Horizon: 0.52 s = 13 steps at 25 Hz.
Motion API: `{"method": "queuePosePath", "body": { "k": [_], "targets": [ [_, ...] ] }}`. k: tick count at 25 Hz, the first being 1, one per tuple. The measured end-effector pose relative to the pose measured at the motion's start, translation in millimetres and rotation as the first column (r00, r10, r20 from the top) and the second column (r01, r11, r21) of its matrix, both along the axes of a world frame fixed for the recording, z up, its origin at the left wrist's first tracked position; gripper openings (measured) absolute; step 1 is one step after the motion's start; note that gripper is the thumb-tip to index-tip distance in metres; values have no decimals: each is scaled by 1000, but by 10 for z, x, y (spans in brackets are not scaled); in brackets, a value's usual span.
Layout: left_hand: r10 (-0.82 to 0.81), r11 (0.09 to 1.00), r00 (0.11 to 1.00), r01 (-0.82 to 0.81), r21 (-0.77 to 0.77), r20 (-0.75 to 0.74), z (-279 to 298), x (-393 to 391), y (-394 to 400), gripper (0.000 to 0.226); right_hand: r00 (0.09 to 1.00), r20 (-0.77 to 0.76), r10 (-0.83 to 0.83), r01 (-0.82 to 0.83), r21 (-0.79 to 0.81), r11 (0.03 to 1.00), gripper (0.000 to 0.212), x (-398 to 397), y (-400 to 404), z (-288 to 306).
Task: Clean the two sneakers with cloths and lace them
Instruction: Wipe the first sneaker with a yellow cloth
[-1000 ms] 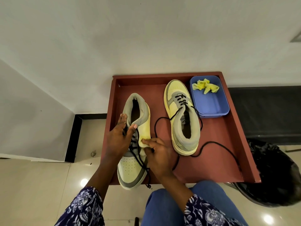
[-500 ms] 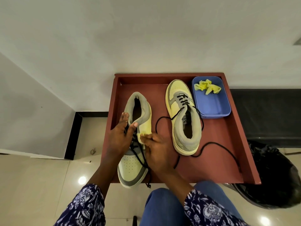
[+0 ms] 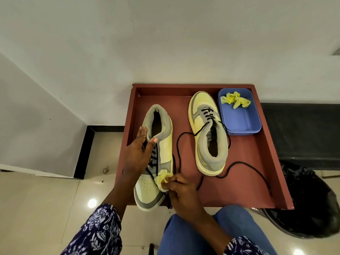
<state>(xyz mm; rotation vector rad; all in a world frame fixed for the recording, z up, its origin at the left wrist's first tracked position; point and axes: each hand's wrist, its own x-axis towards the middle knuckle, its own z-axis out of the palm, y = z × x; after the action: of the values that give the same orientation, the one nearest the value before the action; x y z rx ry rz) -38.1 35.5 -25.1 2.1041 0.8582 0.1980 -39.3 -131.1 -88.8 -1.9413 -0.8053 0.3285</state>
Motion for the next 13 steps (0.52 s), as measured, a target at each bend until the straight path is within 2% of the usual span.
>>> {"method": "queuePosePath", "body": {
  "k": [4, 8, 13],
  "targets": [
    [5, 1000, 1000, -5, -23, 12, -15, -1, 15, 58, 998, -61, -8, 10, 27, 1000, 29, 10, -24, 36],
    [2, 999, 1000, -1, -40, 26, -24, 3, 13, 58, 982, -118, -147, 153, 42, 987, 23, 6, 14, -15],
    [-3, 1000, 1000, 3, -7, 18, -52, 1, 24, 58, 927, -242, -286, 290, -22, 957, 19, 88, 147, 27]
  ]
}}
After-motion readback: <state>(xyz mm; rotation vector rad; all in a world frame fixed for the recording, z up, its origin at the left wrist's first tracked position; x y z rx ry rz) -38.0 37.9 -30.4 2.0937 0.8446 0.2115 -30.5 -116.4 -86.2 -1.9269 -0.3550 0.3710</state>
